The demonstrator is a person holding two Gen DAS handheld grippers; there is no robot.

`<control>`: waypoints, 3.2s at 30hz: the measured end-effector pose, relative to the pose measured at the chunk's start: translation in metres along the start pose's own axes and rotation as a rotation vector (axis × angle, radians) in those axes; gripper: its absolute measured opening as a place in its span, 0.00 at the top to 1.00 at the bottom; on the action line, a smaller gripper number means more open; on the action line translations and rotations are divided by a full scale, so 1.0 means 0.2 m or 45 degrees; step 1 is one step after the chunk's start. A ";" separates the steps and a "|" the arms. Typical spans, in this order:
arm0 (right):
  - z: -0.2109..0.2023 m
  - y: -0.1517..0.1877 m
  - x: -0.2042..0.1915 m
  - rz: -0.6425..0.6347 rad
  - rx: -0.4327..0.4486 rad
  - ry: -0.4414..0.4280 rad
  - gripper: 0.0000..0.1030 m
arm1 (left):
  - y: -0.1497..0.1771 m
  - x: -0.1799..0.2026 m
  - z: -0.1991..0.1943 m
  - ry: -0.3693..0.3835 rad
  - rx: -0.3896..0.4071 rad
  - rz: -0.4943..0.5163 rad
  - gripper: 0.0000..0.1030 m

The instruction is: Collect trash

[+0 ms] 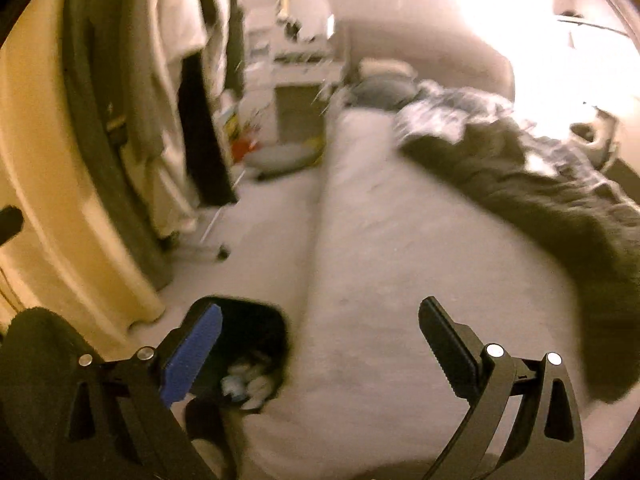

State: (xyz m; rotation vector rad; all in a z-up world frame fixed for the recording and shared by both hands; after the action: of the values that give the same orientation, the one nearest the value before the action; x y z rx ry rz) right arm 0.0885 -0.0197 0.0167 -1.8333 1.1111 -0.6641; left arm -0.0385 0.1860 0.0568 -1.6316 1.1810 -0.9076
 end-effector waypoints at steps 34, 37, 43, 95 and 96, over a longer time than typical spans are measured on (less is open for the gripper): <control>-0.63 0.26 0.63 0.082 0.217 0.131 0.03 | 0.23 0.17 0.05 0.146 -0.064 0.040 0.03; -0.63 0.26 0.63 0.092 0.214 0.126 0.03 | 0.23 0.17 0.04 0.147 -0.064 0.037 0.03; -0.62 0.26 0.64 0.103 0.211 0.119 0.03 | 0.23 0.18 0.04 0.146 -0.066 0.038 0.03; -0.63 0.29 0.66 0.129 0.200 0.123 0.03 | 0.24 0.21 0.03 0.150 -0.066 0.075 0.03; -0.63 0.29 0.66 0.129 0.201 0.122 0.03 | 0.24 0.21 0.03 0.150 -0.066 0.075 0.03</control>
State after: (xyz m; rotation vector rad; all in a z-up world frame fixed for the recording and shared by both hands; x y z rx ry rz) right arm 0.0263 -0.1995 0.0277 -1.6152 1.1715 -0.7646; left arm -0.0352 0.1399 0.0117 -1.5942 1.3365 -0.9535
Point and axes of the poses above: each gripper's, at about its wrist camera, not at the fingertips, and z roughly the way its jaws point, x to its right, y to its underside, the point moved 4 cm from there along z, roughly the way its jaws point, and after that the axes turned 9 degrees about x, right-handed, at the moved point
